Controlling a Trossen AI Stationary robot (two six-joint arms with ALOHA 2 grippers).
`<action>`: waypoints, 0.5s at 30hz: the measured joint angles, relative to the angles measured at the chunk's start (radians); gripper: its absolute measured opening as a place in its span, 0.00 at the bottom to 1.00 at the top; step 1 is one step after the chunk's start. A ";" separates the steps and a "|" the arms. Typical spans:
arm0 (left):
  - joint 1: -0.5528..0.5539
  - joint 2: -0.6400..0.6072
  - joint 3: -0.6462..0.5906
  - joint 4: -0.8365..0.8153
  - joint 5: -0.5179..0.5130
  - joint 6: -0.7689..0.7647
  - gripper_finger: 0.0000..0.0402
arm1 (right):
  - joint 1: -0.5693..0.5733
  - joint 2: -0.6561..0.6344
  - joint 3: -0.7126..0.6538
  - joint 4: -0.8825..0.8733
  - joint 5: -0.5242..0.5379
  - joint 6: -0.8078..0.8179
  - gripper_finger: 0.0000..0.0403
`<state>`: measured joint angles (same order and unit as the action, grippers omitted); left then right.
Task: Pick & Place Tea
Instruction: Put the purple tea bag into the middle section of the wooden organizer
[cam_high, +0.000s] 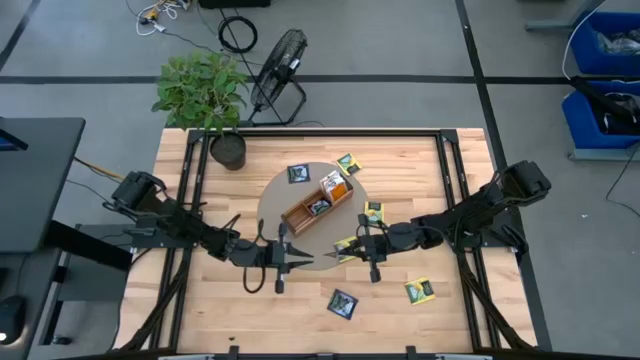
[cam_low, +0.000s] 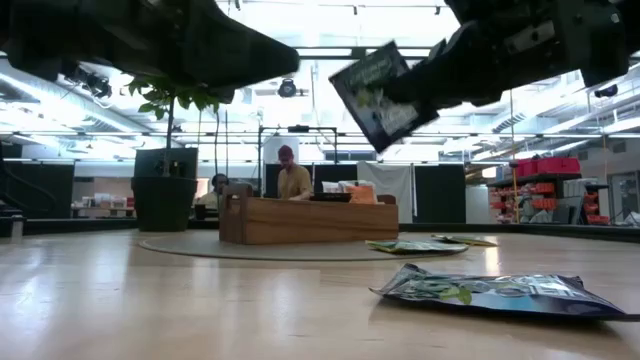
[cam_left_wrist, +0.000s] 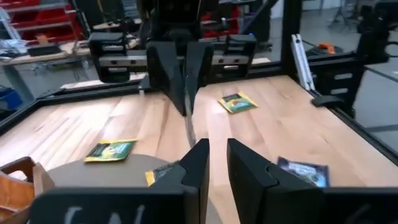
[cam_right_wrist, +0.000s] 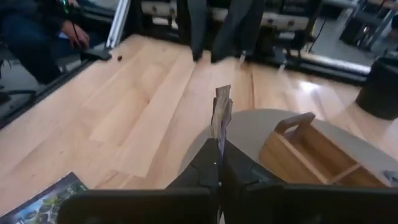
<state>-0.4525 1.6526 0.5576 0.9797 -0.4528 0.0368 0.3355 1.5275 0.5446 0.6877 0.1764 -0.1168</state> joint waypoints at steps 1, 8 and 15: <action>0.004 0.008 0.000 0.006 -0.008 -0.003 0.15 | -0.001 0.000 -0.004 0.027 0.000 -0.005 0.00; 0.050 0.067 0.009 0.060 -0.007 0.017 0.16 | -0.009 0.012 0.008 0.088 -0.004 -0.061 0.00; 0.059 0.067 0.014 0.102 0.059 0.059 0.30 | -0.016 0.013 0.014 0.097 -0.005 -0.079 0.00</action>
<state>-0.3931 1.7199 0.5716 1.0816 -0.3936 0.0953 0.3195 1.5410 0.5587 0.7849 0.1713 -0.1953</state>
